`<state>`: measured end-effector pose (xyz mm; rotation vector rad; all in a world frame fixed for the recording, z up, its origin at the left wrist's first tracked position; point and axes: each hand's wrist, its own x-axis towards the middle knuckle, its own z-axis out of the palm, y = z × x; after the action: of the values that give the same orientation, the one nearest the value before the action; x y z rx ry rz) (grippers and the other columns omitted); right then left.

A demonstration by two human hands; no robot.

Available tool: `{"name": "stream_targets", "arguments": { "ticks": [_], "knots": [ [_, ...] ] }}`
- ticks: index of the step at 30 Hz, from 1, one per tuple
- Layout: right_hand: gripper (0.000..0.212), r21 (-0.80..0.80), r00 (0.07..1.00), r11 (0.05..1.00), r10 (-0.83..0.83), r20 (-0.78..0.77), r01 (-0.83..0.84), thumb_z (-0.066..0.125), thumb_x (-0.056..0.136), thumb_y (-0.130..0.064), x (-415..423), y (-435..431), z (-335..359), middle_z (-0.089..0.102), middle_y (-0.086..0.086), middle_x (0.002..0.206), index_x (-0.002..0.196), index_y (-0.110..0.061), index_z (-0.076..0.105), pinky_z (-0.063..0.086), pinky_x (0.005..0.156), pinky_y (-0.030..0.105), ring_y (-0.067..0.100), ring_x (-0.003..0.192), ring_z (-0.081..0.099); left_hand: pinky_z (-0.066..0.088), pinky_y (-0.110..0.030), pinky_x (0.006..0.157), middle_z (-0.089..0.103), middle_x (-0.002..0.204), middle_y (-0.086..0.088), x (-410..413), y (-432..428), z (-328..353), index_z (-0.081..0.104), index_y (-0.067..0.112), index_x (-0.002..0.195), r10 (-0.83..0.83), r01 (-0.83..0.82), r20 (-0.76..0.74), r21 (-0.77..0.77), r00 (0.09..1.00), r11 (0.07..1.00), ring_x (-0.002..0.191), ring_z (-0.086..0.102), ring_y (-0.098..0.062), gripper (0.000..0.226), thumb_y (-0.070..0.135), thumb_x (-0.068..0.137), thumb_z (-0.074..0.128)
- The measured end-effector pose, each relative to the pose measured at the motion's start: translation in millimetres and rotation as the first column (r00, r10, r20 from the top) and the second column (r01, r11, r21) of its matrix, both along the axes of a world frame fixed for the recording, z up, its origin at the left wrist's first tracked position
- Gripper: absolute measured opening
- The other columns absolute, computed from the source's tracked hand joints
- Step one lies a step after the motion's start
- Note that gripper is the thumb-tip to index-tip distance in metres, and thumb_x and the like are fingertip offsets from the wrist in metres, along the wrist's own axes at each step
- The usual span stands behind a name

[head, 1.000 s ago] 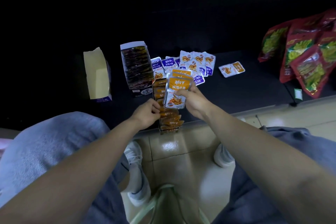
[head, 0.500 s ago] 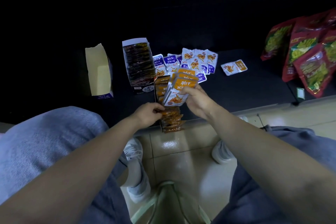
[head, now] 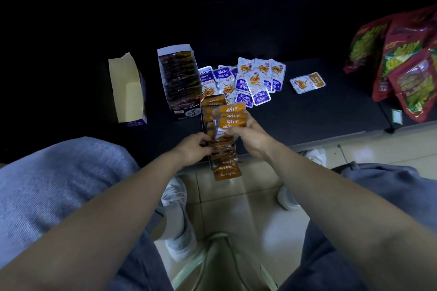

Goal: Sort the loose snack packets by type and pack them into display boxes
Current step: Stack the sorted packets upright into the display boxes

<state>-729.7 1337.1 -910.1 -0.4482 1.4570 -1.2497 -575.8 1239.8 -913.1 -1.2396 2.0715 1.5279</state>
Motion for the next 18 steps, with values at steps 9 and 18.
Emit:
{"name": "stream_targets", "arguments": {
  "ticks": [9, 18],
  "knots": [
    [0.044, 0.027, 0.999, 0.999, -0.023, 0.030, 0.022, 0.065, 0.080, 0.011, -1.3, 2.6, -9.7, 0.063, 0.011, 0.111, 0.109, -0.019, 0.052, 0.046, 0.100, 0.037, 0.024, 0.110, 0.060, 0.047, -0.039, 0.093, 0.054, 0.113, -0.007, -2.0, -1.6, -5.3, 0.047, 0.014, 0.105, 0.081, -0.081, -0.018, -0.009, 0.997, 0.997, 0.111, 0.055, -0.025, 0.027, 0.013, 0.087, 0.067],
    [0.054, 0.234, 0.959, 0.963, 0.188, -0.213, -0.137, 0.073, 0.081, -0.014, 4.1, 0.8, -12.7, 0.036, 0.004, 0.132, 0.125, -0.029, 0.046, 0.037, 0.104, 0.032, 0.017, 0.118, 0.045, 0.048, -0.037, 0.084, 0.057, 0.106, -0.009, -3.3, -3.7, -1.6, 0.050, 0.012, 0.110, 0.045, -0.044, 0.010, -0.073, 0.999, 0.996, 0.099, 0.057, -0.024, 0.026, 0.017, 0.089, 0.064]
  ]
}}
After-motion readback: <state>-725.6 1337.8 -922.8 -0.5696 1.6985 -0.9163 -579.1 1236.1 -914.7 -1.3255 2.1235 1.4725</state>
